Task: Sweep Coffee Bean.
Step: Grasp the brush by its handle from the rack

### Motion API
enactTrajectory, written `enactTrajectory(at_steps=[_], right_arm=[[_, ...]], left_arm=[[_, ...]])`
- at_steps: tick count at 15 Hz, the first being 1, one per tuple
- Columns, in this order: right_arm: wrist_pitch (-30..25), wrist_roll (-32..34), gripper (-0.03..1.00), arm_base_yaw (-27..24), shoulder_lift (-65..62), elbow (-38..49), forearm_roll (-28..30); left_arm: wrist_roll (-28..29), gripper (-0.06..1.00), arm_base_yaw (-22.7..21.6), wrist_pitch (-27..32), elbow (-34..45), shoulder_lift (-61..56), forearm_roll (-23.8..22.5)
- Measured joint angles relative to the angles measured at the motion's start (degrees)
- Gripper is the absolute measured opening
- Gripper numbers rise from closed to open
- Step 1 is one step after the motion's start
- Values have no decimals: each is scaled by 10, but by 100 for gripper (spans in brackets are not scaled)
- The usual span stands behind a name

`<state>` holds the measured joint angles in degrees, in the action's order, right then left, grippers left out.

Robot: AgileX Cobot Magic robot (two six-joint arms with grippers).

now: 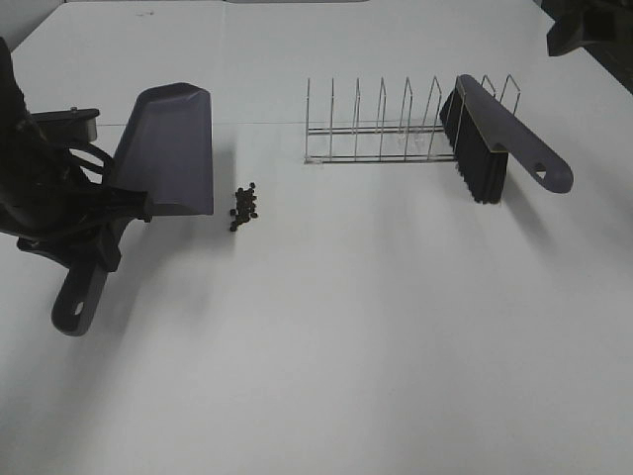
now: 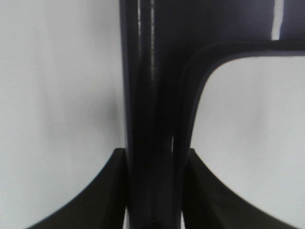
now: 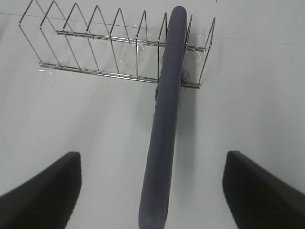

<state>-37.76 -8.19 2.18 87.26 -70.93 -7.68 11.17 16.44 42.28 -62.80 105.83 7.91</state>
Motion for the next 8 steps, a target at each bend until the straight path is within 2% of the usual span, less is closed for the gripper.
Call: enactTrajectory(at_steps=[2, 6, 8], right_arm=[[-34, 0, 73, 0, 67, -78, 1], [-140, 0, 62, 0, 240, -306, 1], [-189, 0, 60, 0, 320, -418, 1]], left_arm=[[-2, 27, 0, 0, 0, 0, 0], [-2, 27, 0, 2, 0, 0, 0], [-2, 27, 0, 2, 0, 0, 0]])
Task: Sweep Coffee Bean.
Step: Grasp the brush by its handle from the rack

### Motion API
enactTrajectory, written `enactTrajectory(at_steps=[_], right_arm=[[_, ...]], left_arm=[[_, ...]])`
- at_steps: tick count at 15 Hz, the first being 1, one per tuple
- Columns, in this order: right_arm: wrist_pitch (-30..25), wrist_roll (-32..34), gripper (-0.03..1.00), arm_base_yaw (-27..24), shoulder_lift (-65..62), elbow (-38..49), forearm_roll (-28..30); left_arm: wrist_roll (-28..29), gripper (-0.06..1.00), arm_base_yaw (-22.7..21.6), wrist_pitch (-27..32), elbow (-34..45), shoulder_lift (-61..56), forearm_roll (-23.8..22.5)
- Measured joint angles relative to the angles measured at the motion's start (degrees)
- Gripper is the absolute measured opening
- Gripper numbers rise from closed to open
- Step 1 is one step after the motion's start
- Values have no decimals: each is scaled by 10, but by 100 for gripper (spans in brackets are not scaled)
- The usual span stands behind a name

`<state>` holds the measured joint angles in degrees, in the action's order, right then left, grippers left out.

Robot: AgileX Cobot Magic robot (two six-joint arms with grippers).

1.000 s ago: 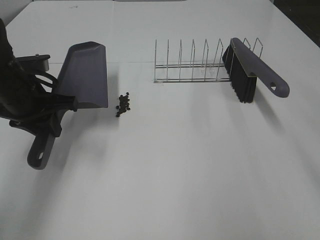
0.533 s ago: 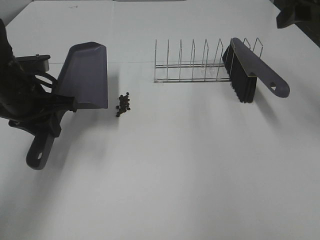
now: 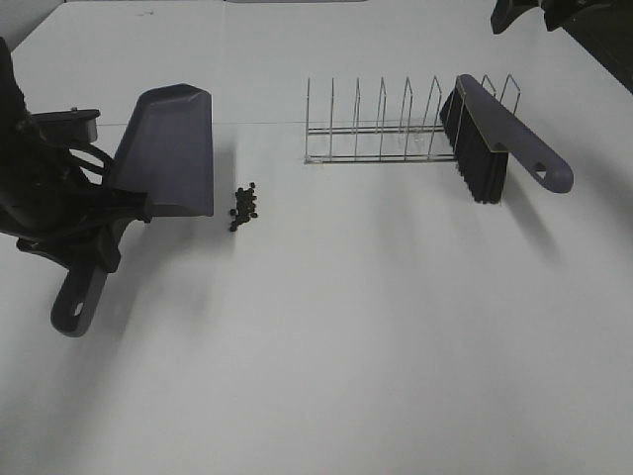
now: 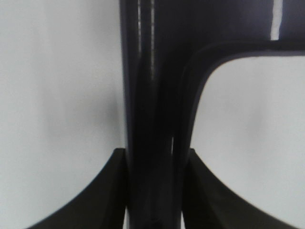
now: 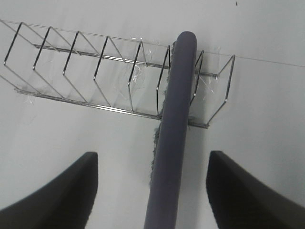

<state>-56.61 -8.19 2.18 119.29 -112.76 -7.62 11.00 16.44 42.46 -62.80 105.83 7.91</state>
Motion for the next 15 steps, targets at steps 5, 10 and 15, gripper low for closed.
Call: enactTrajectory(at_steps=[5, 10, 15], right_arm=[[-83, 18, 60, 0, 163, -193, 21], [-71, 57, 60, 0, 221, -203, 60], [-56, 57, 51, 0, 266, -203, 60]], left_arm=[[0, 27, 0, 1, 0, 0, 0], [0, 27, 0, 1, 0, 0, 0], [0, 27, 0, 1, 0, 0, 0]])
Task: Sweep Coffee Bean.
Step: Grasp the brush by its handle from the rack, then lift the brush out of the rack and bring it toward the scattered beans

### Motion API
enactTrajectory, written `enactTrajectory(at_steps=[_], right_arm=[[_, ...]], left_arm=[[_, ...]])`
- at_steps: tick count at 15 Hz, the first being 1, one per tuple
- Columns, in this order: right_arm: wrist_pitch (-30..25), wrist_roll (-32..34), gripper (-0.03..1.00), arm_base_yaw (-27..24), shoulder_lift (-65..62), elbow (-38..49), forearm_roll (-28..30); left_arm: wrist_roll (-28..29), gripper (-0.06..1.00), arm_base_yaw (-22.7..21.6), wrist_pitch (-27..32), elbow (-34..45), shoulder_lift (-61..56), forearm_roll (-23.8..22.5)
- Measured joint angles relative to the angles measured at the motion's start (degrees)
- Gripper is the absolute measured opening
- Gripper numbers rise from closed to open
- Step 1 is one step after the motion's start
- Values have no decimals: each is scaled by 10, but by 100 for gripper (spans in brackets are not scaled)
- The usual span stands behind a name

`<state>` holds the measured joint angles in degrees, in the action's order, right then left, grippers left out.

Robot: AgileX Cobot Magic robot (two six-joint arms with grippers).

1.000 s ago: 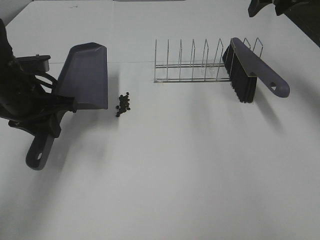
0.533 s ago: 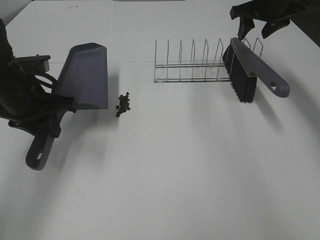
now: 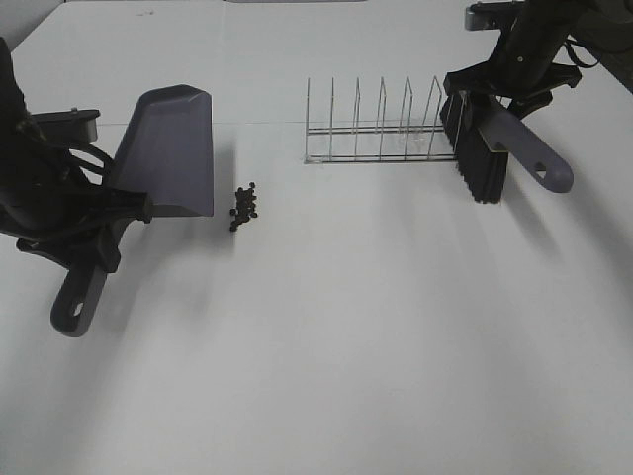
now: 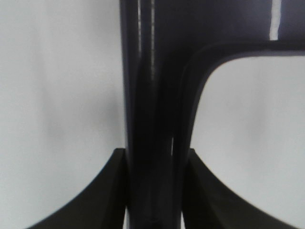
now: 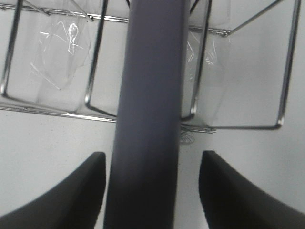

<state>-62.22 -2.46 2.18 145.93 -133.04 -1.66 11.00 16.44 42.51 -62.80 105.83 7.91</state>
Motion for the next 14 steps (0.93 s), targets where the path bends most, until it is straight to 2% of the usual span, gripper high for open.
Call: enactTrajectory(at_steps=[3, 4, 8, 14], right_arm=[[9, 1, 31, 1, 2, 0, -1], [9, 4, 29, 1, 2, 0, 1], [-6, 30, 29, 1, -3, 0, 2], [-56, 30, 29, 1, -123, 0, 13]], left_arm=[[0, 27, 0, 1, 0, 0, 0], [0, 26, 0, 1, 0, 0, 0], [0, 26, 0, 1, 0, 0, 0], [0, 26, 0, 4, 0, 0, 0]])
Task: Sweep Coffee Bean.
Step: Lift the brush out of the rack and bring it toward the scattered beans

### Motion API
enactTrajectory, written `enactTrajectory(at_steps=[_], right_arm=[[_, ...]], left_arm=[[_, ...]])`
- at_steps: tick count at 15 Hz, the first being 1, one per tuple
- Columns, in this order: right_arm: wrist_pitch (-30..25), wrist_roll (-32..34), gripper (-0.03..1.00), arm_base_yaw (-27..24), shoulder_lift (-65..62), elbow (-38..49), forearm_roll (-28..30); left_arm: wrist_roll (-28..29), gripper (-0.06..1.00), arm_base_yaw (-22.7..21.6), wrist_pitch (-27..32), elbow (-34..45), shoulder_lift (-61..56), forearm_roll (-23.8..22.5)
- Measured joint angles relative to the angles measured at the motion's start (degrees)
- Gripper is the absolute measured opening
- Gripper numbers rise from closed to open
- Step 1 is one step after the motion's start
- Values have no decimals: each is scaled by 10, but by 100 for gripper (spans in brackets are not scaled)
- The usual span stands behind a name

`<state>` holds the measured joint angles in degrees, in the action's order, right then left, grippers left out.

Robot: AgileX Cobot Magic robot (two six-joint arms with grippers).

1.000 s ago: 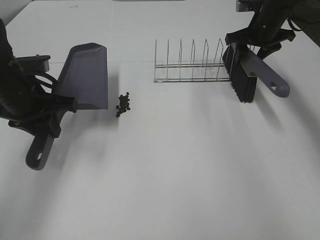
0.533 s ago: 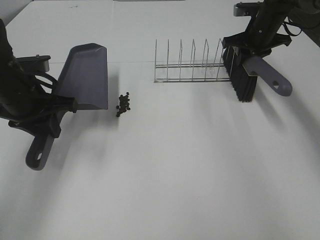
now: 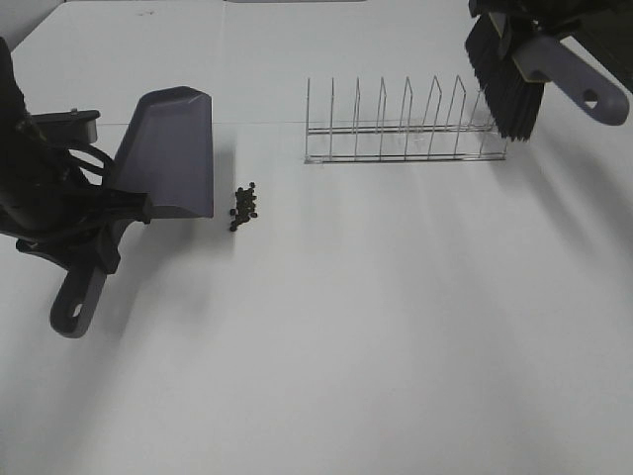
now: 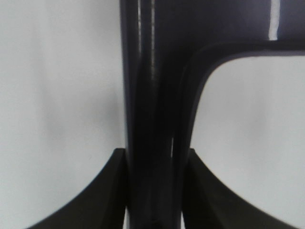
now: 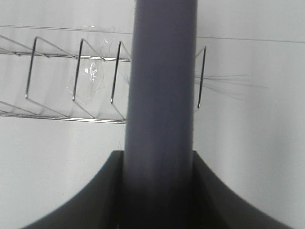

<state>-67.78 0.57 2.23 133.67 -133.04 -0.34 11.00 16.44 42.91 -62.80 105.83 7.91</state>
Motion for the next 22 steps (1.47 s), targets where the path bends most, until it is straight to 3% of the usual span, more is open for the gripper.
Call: enactTrajectory(at_steps=[6, 11, 16, 22], right_arm=[[-24, -6, 29, 24, -83, 26, -15], [-23, 0, 29, 109, -109, 167, 9], [85, 58, 29, 166, -109, 287, 20], [119, 119, 29, 242, -60, 313, 159]], left_arm=[[0, 26, 0, 22, 0, 0, -5], [5, 26, 0, 47, 10, 34, -18], [6, 26, 0, 29, 9, 97, -19], [6, 26, 1, 32, 4, 105, -16]])
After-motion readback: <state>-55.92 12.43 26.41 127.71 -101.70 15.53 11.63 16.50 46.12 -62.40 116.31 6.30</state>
